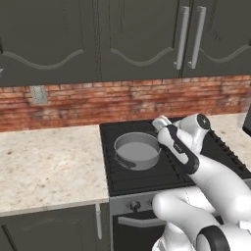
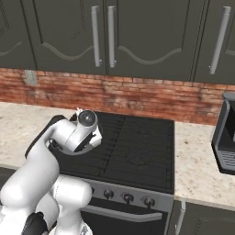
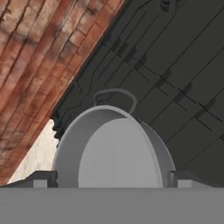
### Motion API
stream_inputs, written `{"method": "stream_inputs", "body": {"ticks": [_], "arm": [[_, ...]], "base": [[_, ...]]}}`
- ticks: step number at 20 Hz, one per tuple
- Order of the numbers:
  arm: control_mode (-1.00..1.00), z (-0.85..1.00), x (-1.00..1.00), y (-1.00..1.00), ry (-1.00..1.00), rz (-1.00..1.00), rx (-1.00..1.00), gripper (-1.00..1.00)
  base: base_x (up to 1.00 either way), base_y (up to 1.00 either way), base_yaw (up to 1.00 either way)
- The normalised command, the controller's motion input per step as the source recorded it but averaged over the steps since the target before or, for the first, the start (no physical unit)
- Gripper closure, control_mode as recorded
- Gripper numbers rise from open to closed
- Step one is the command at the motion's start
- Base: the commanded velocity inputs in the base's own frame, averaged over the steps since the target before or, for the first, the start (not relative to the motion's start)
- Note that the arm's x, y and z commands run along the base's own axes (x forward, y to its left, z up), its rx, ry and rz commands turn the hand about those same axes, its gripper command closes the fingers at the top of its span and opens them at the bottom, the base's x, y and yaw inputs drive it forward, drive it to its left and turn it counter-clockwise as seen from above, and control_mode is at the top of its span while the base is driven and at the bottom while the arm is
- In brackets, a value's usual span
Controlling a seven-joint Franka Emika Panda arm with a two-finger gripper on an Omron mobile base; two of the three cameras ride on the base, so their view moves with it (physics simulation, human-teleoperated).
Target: Move the pot and pan from the stove into the sink.
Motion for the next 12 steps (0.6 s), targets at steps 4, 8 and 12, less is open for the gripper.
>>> {"method": "stream_inputs", "body": {"ticks": [4, 8, 12], "arm": [[-1.00, -0.12, 0.00, 0.06, 0.06, 0.02, 0.00, -1.00], [-1.00, -0.18, 0.00, 0.05, 0.07, 0.02, 0.00, -1.00], [-1.00, -0.24, 0.02, 0.06, 0.06, 0.03, 0.00, -1.00]], "base": [[0.00, 0.00, 0.00], [0.00, 0.00, 0.00], [0.00, 0.00, 0.00]]}}
